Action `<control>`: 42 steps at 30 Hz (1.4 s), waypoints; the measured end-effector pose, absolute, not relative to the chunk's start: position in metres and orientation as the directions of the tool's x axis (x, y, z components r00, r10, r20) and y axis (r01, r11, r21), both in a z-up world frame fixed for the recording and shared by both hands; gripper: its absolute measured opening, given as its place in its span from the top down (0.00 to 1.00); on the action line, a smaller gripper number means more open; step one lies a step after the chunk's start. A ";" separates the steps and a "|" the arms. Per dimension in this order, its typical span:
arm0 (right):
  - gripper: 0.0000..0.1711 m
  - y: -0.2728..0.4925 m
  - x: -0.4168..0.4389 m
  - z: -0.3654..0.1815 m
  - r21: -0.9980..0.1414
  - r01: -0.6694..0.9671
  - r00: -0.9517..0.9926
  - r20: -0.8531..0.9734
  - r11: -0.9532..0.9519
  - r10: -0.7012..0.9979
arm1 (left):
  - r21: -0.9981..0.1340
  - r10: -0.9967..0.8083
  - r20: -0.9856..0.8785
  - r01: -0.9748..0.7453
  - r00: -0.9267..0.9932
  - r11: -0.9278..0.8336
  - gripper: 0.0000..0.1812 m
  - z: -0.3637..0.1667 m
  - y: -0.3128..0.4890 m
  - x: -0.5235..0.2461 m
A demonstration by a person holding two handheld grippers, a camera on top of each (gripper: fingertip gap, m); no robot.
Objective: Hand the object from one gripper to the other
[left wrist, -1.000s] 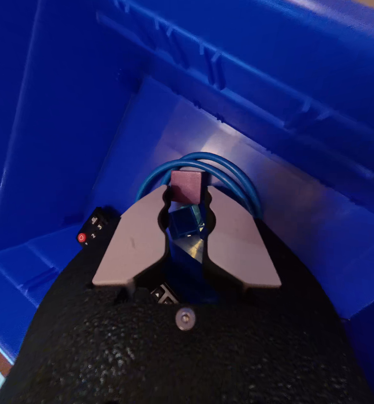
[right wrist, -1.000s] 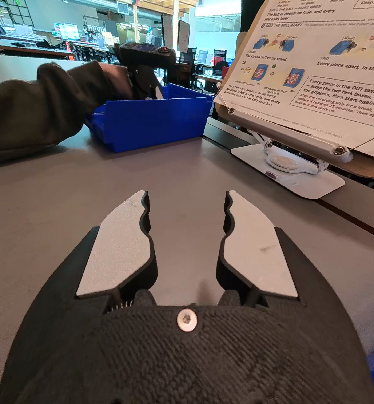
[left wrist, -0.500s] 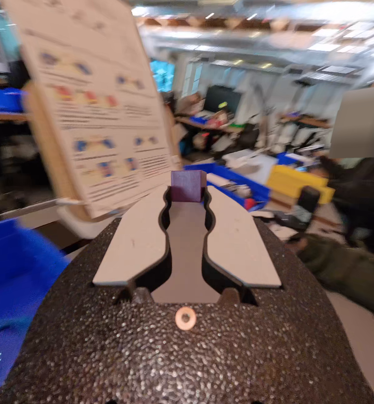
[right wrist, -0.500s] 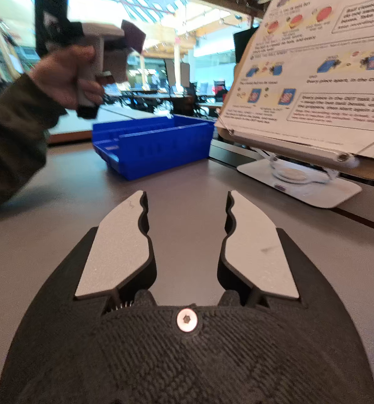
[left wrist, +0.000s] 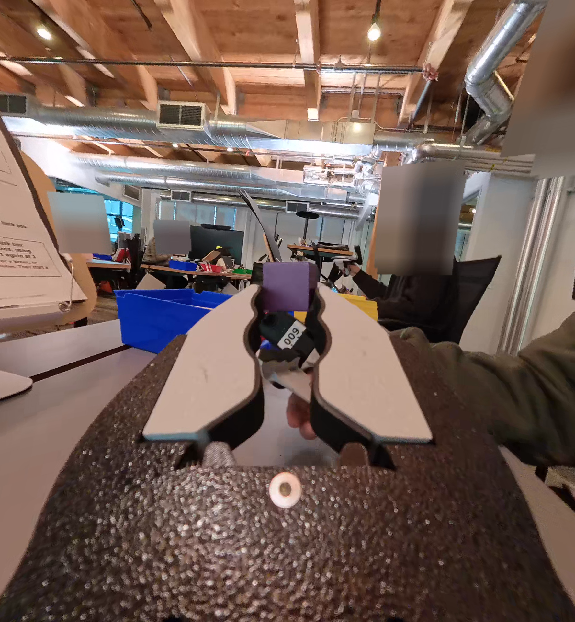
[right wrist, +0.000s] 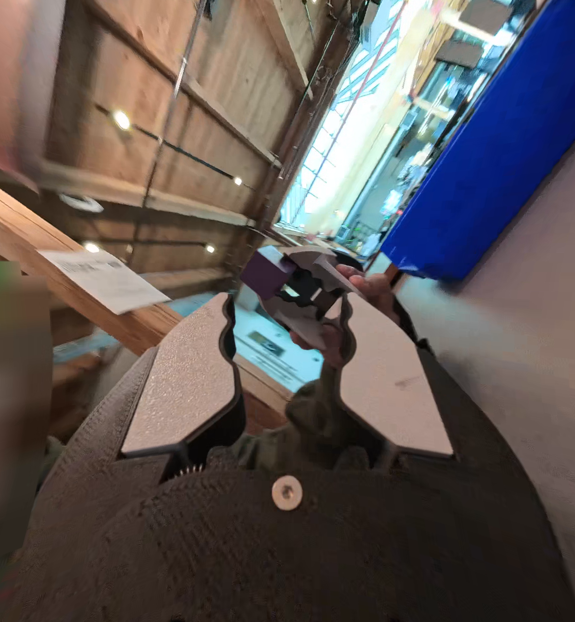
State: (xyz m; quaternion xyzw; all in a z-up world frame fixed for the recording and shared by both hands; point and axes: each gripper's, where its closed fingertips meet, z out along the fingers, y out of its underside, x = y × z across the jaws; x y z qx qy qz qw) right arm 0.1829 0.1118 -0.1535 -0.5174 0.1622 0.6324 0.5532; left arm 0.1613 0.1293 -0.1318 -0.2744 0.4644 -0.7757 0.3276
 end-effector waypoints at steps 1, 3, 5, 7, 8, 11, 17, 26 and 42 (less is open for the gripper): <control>0.65 0.113 0.183 -0.154 -0.317 -0.879 0.091 -0.845 -0.356 0.527 | -0.906 -0.769 0.087 0.270 -0.633 -0.325 0.85 -0.133 0.129 0.160; 0.69 0.114 0.180 -0.157 -0.245 -0.884 0.010 -0.861 -0.397 0.508 | -0.919 -0.790 0.008 0.307 -0.613 -0.248 0.85 -0.135 0.129 0.158; 0.72 0.115 0.172 -0.159 -0.222 -0.876 -0.021 -0.870 -0.428 0.493 | -0.938 -0.788 -0.030 0.291 -0.614 -0.191 0.85 -0.144 0.126 0.161; 0.72 0.115 0.163 -0.155 -0.204 -0.865 -0.060 -0.865 -0.458 0.499 | -0.955 -0.784 -0.062 0.264 -0.618 -0.133 0.85 -0.155 0.122 0.164; 0.73 0.114 0.161 -0.151 -0.184 -0.863 -0.093 -0.856 -0.470 0.508 | -0.959 -0.778 -0.072 0.258 -0.624 -0.118 0.85 -0.159 0.119 0.165; 0.79 0.117 0.161 -0.152 -0.133 -0.877 -0.130 -0.859 -0.461 0.495 | -0.964 -0.769 -0.087 0.249 -0.633 -0.097 0.85 -0.163 0.113 0.167; 0.83 0.119 0.161 -0.155 -0.179 -0.874 -0.074 -0.870 -0.451 0.487 | -0.974 -0.774 -0.059 0.207 -0.630 -0.095 0.85 -0.165 0.112 0.169; 0.83 0.107 0.181 -0.145 -0.776 -0.615 0.599 -0.576 -0.141 0.557 | -0.906 -0.654 0.414 -0.221 -0.633 -0.360 0.63 -0.169 0.110 0.173; 0.83 0.097 0.150 -0.182 -0.633 0.755 0.566 0.761 0.171 0.318 | -0.630 -0.265 0.769 -0.617 -0.582 -0.472 0.79 -0.183 0.082 0.155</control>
